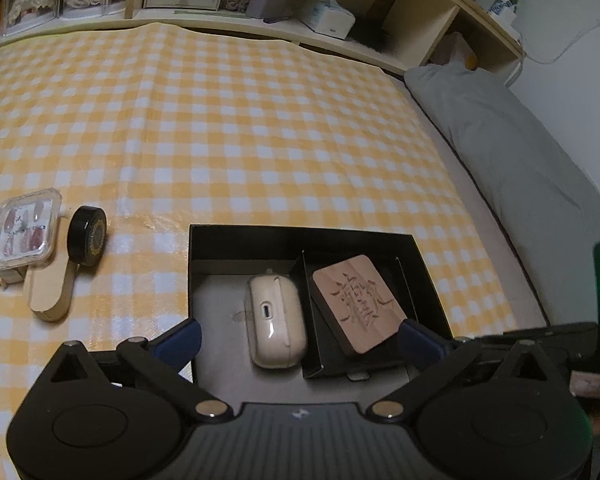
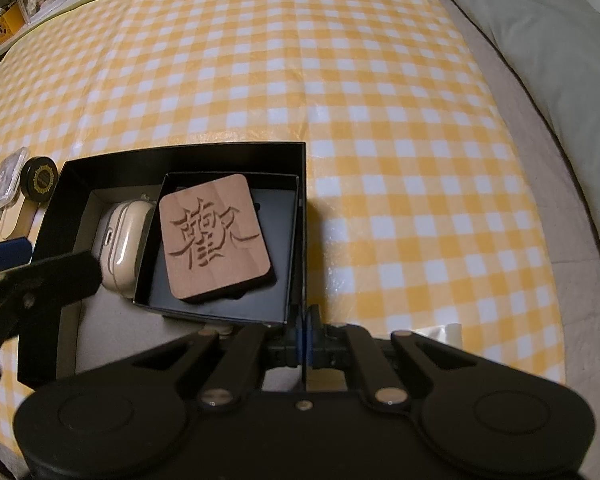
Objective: Organize rigid objects
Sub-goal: 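Carry the earbud case with the left gripper into the black box beside the tray and release, then move the left gripper back to the pink eyelash curler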
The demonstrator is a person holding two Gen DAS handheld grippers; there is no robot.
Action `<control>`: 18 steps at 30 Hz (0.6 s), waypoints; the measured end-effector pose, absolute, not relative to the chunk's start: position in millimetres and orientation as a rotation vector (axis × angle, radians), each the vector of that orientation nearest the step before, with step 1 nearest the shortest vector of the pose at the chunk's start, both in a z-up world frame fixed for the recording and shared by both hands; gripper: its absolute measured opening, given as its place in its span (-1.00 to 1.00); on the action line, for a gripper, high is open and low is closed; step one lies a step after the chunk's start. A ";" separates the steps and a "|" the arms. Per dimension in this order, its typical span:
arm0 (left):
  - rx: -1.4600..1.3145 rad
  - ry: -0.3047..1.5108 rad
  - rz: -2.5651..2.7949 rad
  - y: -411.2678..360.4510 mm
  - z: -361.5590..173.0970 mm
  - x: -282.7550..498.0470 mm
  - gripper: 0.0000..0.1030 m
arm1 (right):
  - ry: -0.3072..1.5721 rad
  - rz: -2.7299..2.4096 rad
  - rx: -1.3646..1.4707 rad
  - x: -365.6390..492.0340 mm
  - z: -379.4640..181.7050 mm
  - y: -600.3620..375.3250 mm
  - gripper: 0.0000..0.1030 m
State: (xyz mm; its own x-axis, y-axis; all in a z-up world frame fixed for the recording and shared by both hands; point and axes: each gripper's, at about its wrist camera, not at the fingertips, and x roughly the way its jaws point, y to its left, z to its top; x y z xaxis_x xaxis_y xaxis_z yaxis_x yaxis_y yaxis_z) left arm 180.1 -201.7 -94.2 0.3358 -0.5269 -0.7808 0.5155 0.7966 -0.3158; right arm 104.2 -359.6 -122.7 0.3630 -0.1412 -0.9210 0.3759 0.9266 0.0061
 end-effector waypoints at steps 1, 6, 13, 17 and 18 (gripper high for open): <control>0.000 1.020 -0.681 -200.9 -92.3 178.2 1.00 | 1.154 -0.336 0.232 105.3 -122.9 -359.1 -0.95; 0.063 0.990 -0.691 -196.6 -81.0 167.2 1.00 | 1.154 -0.337 0.231 105.7 -122.7 -358.4 -0.95; 0.150 0.884 -0.716 -179.5 -49.9 150.7 1.00 | 1.155 -0.337 0.230 107.3 -125.4 -359.2 -0.94; 0.172 0.807 -0.720 -161.8 -30.1 146.9 1.00 | 1.156 -0.338 0.228 107.3 -125.4 -358.9 -0.94; 0.178 0.790 -0.716 -156.2 -26.9 146.9 1.00 | 1.156 -0.338 0.228 107.6 -125.2 -358.5 -0.94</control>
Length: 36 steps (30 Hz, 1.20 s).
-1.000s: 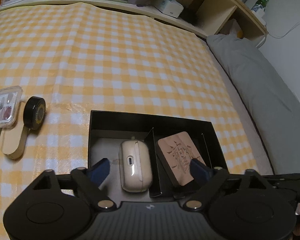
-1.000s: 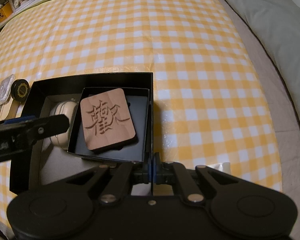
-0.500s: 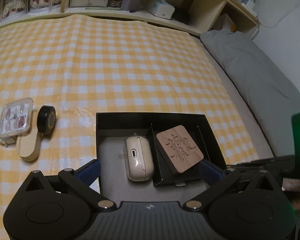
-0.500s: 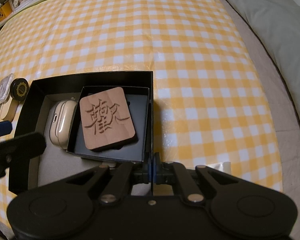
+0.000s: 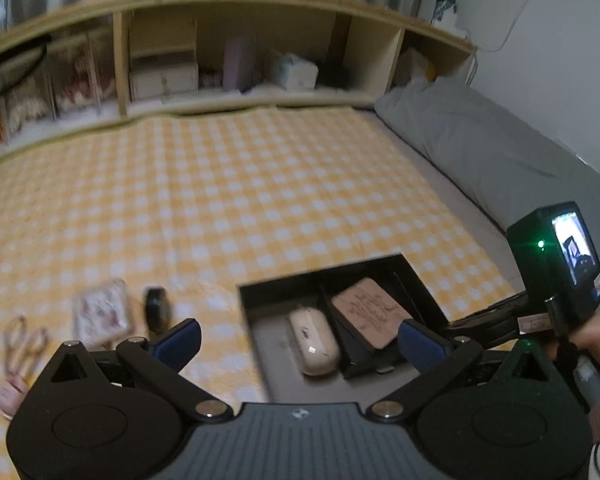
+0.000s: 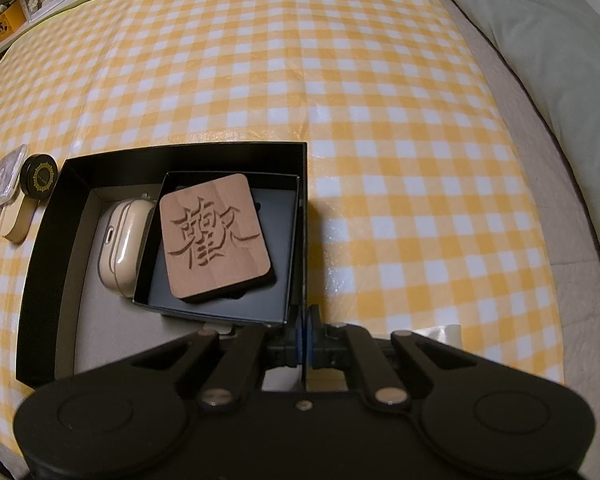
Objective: Organize rigid objects
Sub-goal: 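Move the left gripper back to the pink eyelash curler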
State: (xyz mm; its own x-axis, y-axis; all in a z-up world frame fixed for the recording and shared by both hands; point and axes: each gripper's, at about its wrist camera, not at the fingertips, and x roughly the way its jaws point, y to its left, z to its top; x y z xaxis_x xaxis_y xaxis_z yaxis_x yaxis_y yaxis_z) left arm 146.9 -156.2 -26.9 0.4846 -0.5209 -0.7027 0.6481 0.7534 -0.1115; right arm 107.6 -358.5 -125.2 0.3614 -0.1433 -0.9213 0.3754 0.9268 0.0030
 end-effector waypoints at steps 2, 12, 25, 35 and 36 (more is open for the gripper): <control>0.187 0.753 -0.691 -143.5 -21.7 148.7 1.00 | 1.156 -0.338 0.228 107.6 -125.2 -358.4 -0.94; 0.139 0.573 -0.550 -85.5 4.1 194.3 1.00 | 1.156 -0.338 0.227 107.7 -124.2 -357.2 -0.94; 0.132 0.790 -0.262 21.3 -64.6 301.0 1.00 | 1.157 -0.339 0.225 107.7 -125.3 -358.3 -0.94; 0.237 1.001 -0.225 41.0 -132.5 314.5 0.72 | 1.157 -0.340 0.223 107.9 -125.1 -357.6 -0.94; 0.254 1.017 -0.228 38.1 -138.0 314.0 0.70 | 1.157 -0.340 0.224 107.5 -125.3 -358.1 -0.94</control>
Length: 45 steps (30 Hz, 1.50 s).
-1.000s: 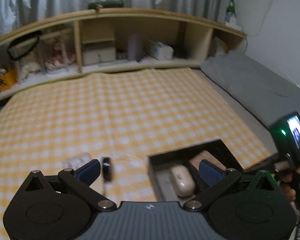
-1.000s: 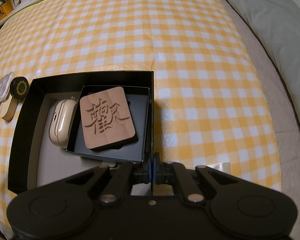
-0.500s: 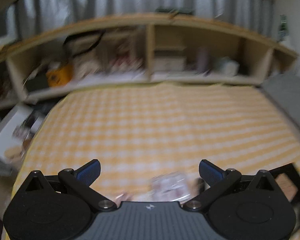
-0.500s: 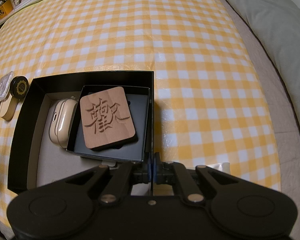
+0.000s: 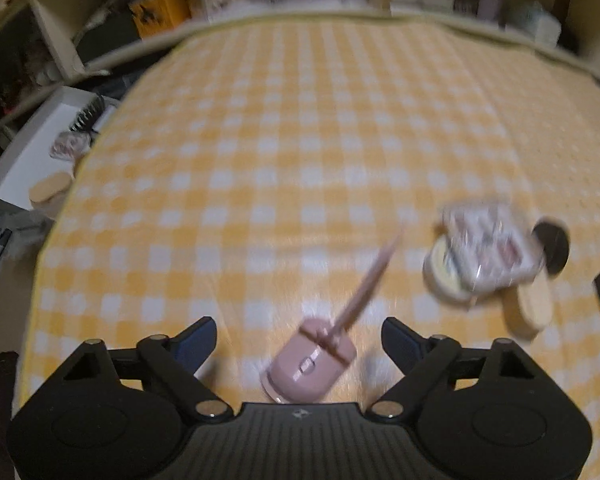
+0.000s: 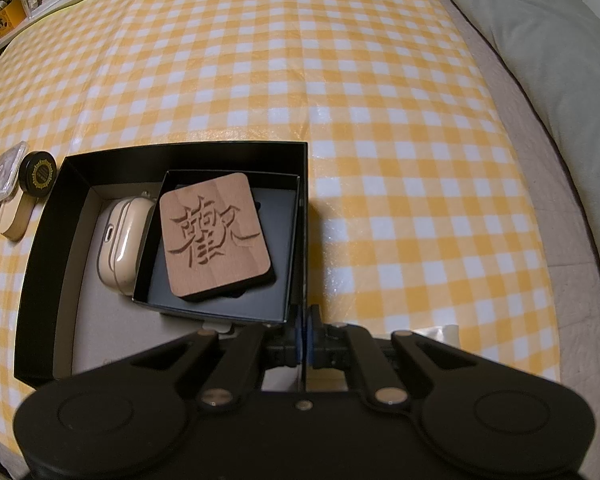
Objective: Organize rigid objects
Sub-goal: 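Move the left gripper back to the pink eyelash curler, then close the left gripper on the pink eyelash curler's base and lift it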
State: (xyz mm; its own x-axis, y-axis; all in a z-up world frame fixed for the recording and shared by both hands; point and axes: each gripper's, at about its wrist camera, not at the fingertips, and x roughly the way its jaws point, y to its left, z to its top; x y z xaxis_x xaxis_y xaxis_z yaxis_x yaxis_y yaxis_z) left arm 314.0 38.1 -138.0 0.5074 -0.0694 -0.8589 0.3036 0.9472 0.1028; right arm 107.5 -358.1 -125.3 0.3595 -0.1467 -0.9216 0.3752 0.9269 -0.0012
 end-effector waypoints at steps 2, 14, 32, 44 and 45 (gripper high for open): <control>0.293 1.050 -0.236 29.6 -149.1 314.9 0.66 | 1.157 -0.340 0.223 108.0 -125.1 -357.3 -0.94; 0.209 1.147 -0.203 9.6 -154.7 315.3 -0.04 | 1.165 -0.337 0.215 107.4 -127.9 -363.5 -0.94; 0.080 1.080 -0.085 54.1 -127.7 324.4 -0.07 | 1.166 -0.338 0.213 107.7 -128.0 -362.9 -0.93; 0.111 0.993 -0.181 -8.7 -97.2 307.6 -0.12 | 1.170 -0.339 0.206 106.8 -129.7 -364.7 -0.93; 0.118 0.982 -0.211 -19.7 -94.5 302.4 -0.17 | 1.169 -0.339 0.205 107.0 -129.6 -364.7 -0.93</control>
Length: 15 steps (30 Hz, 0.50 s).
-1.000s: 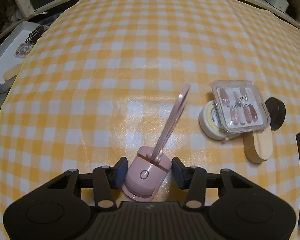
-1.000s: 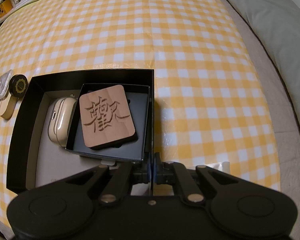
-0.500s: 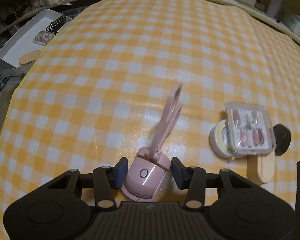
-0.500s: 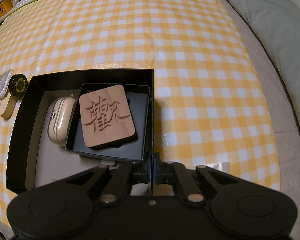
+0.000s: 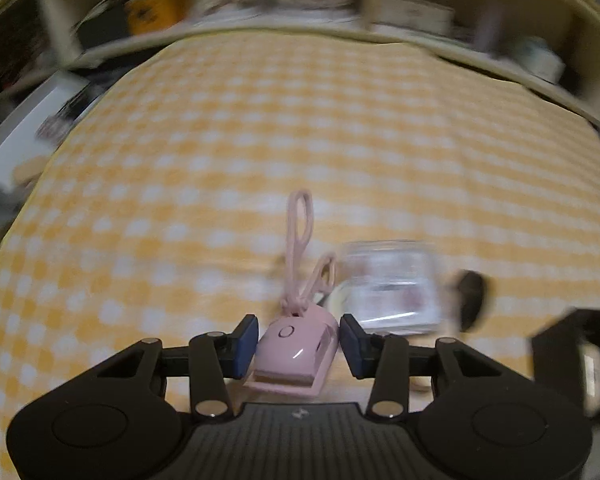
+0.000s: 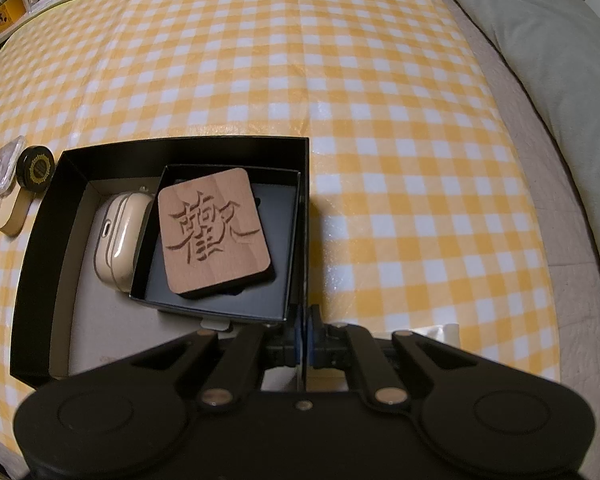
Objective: Organize rigid objects
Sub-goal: 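Close the left gripper on the pink eyelash curler's base and lift it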
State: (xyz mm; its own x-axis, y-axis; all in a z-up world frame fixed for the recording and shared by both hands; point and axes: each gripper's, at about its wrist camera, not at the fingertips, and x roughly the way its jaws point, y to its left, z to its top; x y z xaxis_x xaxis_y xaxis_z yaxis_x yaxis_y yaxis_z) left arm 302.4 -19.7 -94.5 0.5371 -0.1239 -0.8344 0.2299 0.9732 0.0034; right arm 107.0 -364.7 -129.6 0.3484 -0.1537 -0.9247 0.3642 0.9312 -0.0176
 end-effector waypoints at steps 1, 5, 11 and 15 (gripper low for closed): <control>0.116 0.975 -0.243 -31.4 -93.6 297.9 -0.31 | 1.169 -0.339 0.205 106.9 -129.7 -364.9 -0.93; 0.125 0.962 -0.323 -59.8 -88.9 281.9 -0.32 | 1.169 -0.339 0.206 107.3 -129.6 -364.2 -0.93; 0.125 0.969 -0.283 -58.0 -95.8 282.4 -0.32 | 1.169 -0.340 0.206 107.5 -129.7 -363.6 -0.93; 0.050 0.967 -0.246 -39.5 -94.6 286.7 -0.32 | 1.169 -0.340 0.205 107.8 -129.5 -363.1 -0.93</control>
State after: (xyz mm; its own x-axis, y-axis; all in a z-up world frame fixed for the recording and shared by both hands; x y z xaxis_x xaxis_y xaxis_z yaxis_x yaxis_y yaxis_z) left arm 286.7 -39.5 -94.6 0.5424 -0.1846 -0.8196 0.2288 0.9711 -0.0673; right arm 107.8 -363.1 -129.5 0.3479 -0.1548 -0.9246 0.3651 0.9308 -0.0185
